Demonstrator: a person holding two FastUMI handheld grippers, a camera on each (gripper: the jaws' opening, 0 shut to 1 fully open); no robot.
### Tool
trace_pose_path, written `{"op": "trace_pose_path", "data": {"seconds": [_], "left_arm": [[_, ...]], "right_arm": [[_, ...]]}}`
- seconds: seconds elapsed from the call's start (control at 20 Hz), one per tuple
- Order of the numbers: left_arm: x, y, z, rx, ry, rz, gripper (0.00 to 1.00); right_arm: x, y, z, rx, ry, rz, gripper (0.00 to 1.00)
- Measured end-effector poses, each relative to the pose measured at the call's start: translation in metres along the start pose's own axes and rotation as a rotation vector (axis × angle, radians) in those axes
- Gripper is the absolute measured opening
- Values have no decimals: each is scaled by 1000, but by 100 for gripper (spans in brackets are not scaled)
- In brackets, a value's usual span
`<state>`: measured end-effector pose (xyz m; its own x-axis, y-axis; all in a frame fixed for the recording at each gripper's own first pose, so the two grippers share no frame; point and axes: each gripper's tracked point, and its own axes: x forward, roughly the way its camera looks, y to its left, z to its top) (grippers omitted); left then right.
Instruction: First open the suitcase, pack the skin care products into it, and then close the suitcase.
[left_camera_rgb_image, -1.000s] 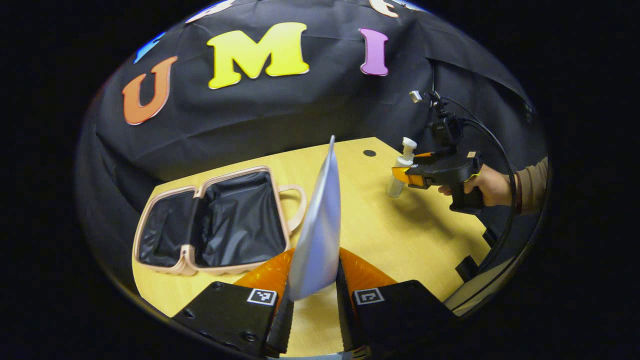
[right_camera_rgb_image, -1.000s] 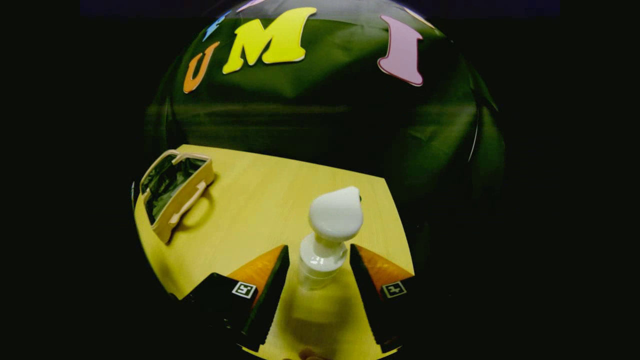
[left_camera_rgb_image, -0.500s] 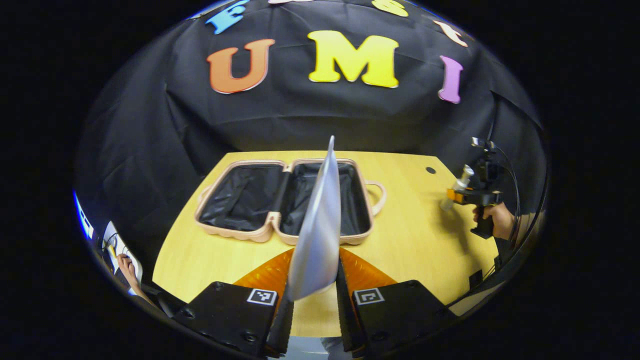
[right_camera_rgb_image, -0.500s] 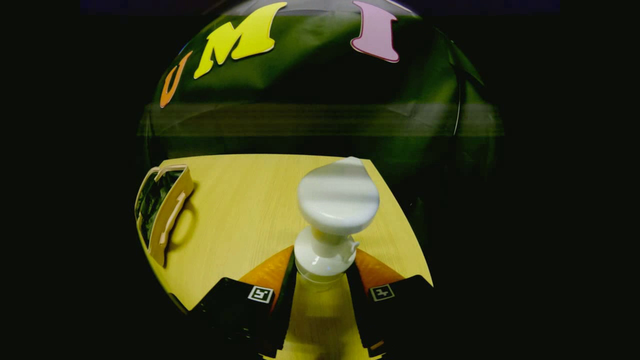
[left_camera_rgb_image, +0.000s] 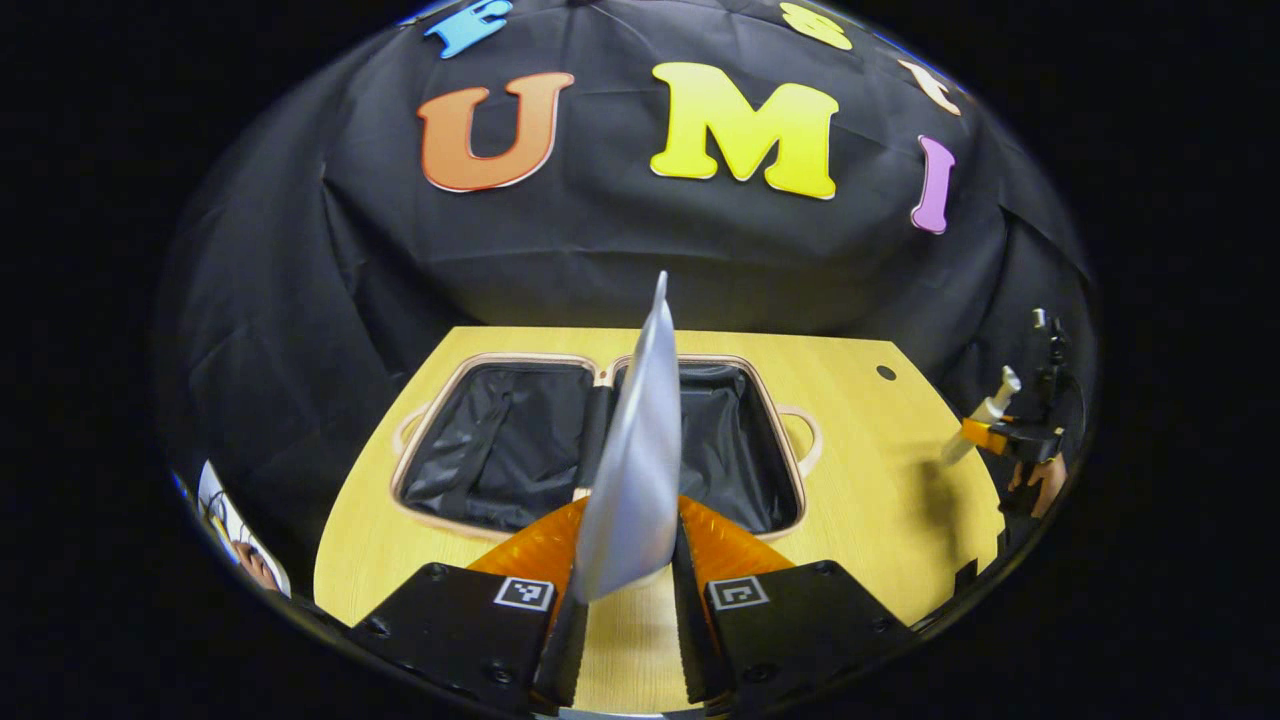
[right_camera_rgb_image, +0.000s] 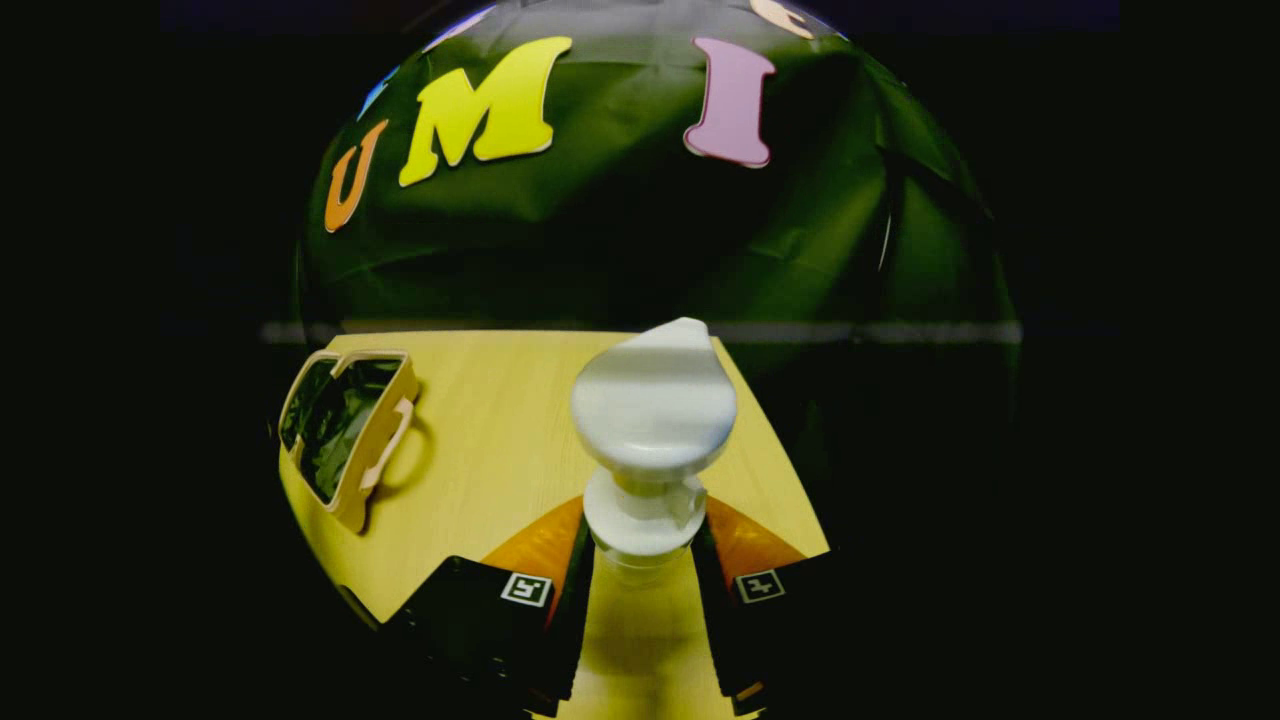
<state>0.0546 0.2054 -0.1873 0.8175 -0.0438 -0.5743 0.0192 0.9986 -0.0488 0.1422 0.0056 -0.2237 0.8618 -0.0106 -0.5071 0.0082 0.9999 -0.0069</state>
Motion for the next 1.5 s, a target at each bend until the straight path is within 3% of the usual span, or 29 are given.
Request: {"op": "trace_pose_path", "data": {"seconds": [0.1,0.3,0.45,0.75,0.95,1.05,1.25,1.3,1.5], "left_arm": [[31,-1,7,53,30,6,42],[95,-14,-8,66,128,-59,42],[132,-12,-32,75,233,-28,42],[157,-32,-77,51,424,-42,42],[170,-30,-73,100,423,-20,42],[179,-28,-77,120,439,-1,42],[186,-29,-92,55,472,5,42],[185,-29,-93,49,464,3,48],[176,-28,-86,-5,416,3,43]], "right_arm": [[-22,-8,10,33,-15,-21,49],[-60,-27,22,105,-36,-80,49],[-80,-34,16,126,-29,-118,49],[-102,-18,-16,107,36,-113,49],[-99,-6,-20,89,63,-109,49],[-96,4,-13,83,64,-94,49],[-96,34,6,45,46,-34,49],[-98,44,12,37,40,-13,49],[-96,108,59,-19,12,131,49]]}}
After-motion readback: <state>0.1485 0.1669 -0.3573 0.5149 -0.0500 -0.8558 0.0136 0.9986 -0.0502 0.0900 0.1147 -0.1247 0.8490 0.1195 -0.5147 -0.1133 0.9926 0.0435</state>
